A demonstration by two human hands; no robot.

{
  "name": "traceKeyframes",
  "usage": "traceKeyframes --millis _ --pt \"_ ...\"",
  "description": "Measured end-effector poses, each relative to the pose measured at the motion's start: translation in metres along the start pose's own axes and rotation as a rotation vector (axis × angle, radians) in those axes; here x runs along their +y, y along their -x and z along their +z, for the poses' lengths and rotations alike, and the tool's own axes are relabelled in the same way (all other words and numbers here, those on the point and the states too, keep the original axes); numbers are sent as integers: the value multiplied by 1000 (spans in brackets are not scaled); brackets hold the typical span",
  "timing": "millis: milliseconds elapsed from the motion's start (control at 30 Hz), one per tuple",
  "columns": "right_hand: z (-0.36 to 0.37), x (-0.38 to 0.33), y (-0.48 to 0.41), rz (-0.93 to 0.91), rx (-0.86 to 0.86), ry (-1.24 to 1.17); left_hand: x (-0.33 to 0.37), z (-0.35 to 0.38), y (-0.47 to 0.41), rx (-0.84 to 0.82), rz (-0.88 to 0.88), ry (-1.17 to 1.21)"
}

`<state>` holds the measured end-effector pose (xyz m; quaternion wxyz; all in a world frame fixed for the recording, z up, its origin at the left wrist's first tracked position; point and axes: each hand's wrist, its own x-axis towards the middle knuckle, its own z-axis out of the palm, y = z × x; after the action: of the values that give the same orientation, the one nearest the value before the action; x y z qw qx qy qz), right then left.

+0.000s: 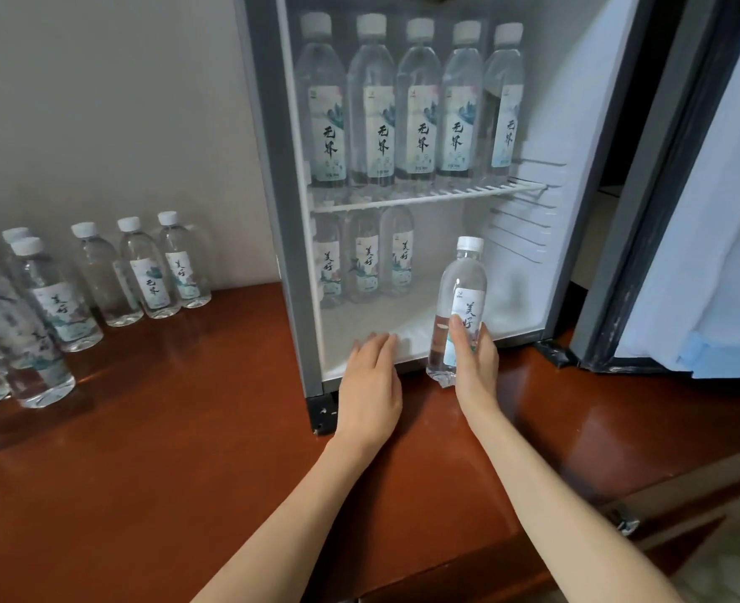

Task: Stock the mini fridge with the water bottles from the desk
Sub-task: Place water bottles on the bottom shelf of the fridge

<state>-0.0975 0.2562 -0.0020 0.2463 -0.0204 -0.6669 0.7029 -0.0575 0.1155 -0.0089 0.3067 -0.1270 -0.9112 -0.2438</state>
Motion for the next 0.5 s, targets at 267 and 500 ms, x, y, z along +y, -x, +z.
traceKeyframes --millis 267,500 --pt "1 0 -13 -212 126 123 -4 13 -19 76 82 -49" --pt "3 1 -13 -336 63 209 -3 13 -18 96 91 -46"
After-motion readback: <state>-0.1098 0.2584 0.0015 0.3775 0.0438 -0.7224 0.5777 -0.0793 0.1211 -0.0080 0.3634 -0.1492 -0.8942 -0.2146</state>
